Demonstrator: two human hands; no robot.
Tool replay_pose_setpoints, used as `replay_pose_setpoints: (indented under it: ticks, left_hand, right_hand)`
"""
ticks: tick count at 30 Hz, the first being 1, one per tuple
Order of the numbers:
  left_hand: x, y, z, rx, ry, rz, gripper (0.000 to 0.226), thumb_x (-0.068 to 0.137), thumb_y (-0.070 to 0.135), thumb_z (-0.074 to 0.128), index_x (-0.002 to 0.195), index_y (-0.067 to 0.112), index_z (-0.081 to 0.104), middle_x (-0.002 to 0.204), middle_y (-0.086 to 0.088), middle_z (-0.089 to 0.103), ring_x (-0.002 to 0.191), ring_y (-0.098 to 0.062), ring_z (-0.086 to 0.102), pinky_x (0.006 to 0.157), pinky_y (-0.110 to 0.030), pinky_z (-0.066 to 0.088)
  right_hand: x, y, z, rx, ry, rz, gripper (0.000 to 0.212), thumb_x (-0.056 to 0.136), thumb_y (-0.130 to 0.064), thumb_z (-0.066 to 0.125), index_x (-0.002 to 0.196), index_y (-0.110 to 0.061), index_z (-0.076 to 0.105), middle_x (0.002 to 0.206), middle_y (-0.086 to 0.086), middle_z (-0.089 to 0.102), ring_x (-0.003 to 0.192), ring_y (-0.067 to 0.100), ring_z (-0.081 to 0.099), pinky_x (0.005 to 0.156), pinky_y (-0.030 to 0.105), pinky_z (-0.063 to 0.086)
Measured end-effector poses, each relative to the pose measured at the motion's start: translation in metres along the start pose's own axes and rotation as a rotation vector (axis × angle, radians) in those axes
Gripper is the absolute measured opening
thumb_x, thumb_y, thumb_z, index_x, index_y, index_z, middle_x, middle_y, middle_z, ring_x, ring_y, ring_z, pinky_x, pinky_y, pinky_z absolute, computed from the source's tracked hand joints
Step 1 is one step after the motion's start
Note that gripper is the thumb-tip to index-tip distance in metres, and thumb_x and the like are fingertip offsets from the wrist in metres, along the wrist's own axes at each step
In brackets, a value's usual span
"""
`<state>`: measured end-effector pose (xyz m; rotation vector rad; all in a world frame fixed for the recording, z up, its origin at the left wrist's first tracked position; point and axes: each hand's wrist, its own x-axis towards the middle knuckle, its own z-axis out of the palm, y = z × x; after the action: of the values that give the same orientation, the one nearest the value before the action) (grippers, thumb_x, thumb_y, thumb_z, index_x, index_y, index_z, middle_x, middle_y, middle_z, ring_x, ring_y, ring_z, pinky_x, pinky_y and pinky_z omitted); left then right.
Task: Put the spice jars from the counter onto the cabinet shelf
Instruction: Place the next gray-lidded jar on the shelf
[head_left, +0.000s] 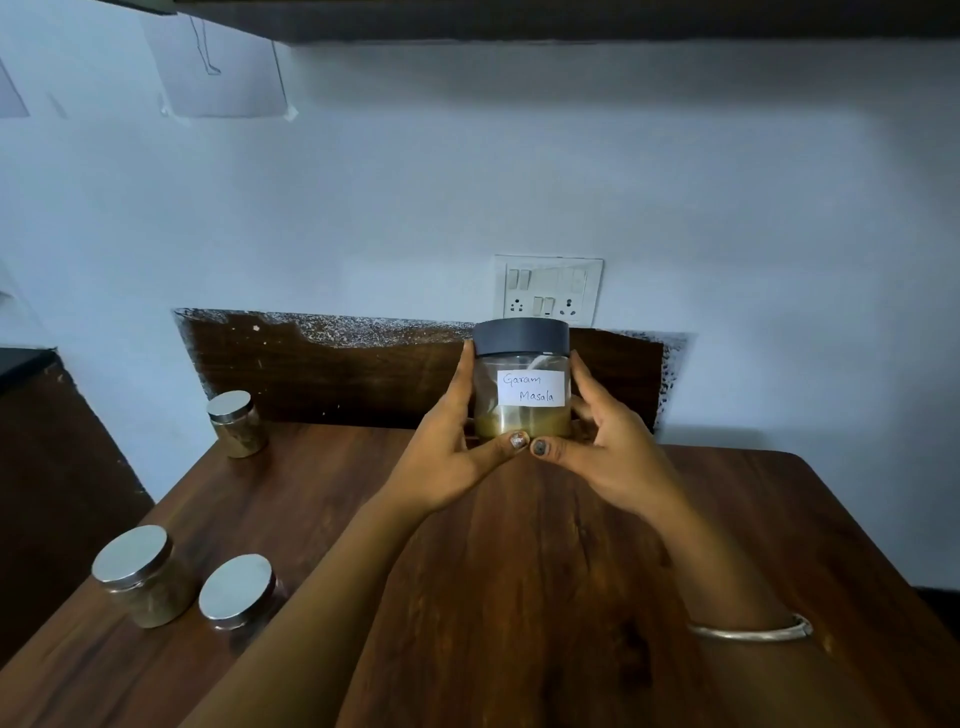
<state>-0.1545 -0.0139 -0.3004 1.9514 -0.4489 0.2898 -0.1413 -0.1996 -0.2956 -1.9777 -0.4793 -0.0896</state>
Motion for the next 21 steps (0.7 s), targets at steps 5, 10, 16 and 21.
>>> replay_pose_setpoints:
  ticks: [5,10,16,21]
  left_hand:
    - [0.035,0.021,-0.002,0.141,0.059,0.108,0.101,0.071,0.040,0.066,0.143,0.037,-0.005,0.117,-0.001,0.042,0.111,-0.010,0.044,0.088,-0.012,0.043]
    - [0.097,0.056,-0.011,0.252,0.087,0.266,0.086,0.086,0.033,0.063,0.139,0.048,-0.003,0.138,0.000,0.043,0.103,0.003,0.049,0.083,-0.002,0.038]
    - [0.180,0.118,-0.025,0.346,0.213,0.454,0.081,0.088,0.036,0.058,0.146,0.043,0.001,0.138,0.019,0.043,0.116,-0.001,0.048,0.087,-0.006,0.033]
    - [0.240,0.167,-0.036,0.366,0.333,0.591,0.082,0.087,0.025,0.063,0.141,0.041,0.003,0.137,0.006,0.053,0.118,-0.009,0.052,0.086,-0.005,0.036]
  right_hand:
    - [0.017,-0.015,-0.024,0.035,0.113,-0.025,0.106,0.071,-0.012,0.079,0.150,-0.033,0.011,0.136,-0.010,0.052,0.121,0.006,0.052,0.100,0.025,0.044]
    - [0.055,-0.052,-0.065,-0.017,0.312,-0.095,0.078,0.068,-0.015,0.082,0.130,-0.029,0.037,0.131,-0.008,0.056,0.115,0.013,0.057,0.079,0.006,0.044]
    - [0.111,-0.104,-0.124,-0.034,0.435,-0.271,0.062,0.075,-0.013,0.076,0.116,-0.035,0.035,0.135,-0.009,0.051,0.118,0.017,0.056,0.085,0.021,0.046]
    - [0.157,-0.141,-0.168,-0.003,0.507,-0.424,0.063,0.074,-0.012,0.076,0.120,-0.033,0.038,0.135,-0.006,0.051,0.115,0.017,0.058,0.083,0.021,0.052]
